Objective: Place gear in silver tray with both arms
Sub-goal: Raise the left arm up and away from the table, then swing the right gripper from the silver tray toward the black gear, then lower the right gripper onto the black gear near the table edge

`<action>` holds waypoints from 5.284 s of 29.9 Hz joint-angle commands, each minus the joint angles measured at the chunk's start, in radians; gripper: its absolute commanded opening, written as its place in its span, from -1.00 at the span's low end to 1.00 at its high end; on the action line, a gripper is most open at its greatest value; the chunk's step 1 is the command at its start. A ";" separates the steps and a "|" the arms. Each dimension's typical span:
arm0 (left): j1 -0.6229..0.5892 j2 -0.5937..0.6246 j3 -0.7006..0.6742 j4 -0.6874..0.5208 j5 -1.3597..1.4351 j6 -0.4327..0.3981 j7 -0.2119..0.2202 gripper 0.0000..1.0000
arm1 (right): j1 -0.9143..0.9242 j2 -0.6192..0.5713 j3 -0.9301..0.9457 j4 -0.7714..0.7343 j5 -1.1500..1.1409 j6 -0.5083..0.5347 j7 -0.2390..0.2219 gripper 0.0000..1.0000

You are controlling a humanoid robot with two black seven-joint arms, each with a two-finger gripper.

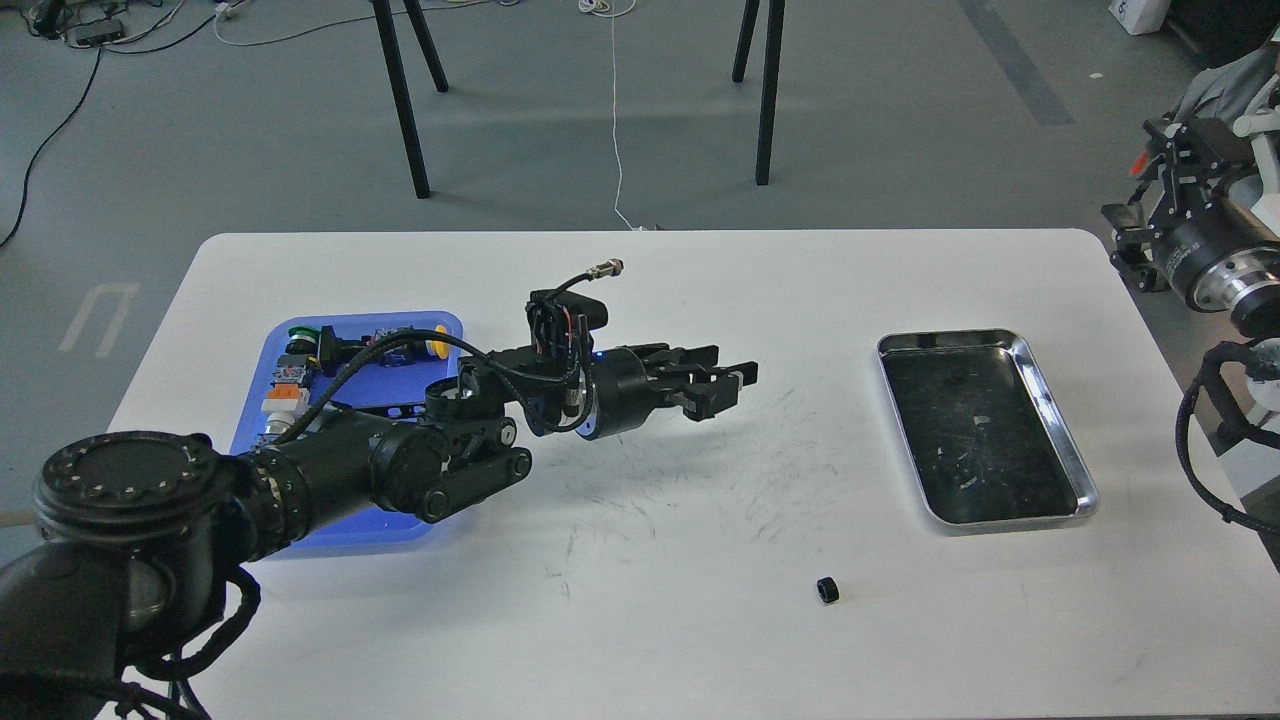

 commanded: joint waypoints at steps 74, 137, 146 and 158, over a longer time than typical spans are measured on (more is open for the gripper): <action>-0.117 0.106 -0.321 0.067 -0.705 0.059 0.000 0.98 | 0.074 -0.001 -0.139 0.604 -1.003 0.107 0.076 0.95; -0.114 0.094 -0.307 0.069 -0.691 0.078 0.000 0.98 | 0.116 -0.262 -0.391 1.111 -1.789 0.199 0.076 0.94; -0.121 0.087 -0.305 0.098 -0.691 0.076 0.000 0.98 | 0.078 -0.242 -0.389 1.088 -1.784 0.199 0.076 0.90; -0.128 0.086 -0.305 0.112 -0.691 0.072 0.000 0.98 | 0.045 -0.222 -0.389 1.061 -1.784 0.199 0.076 0.67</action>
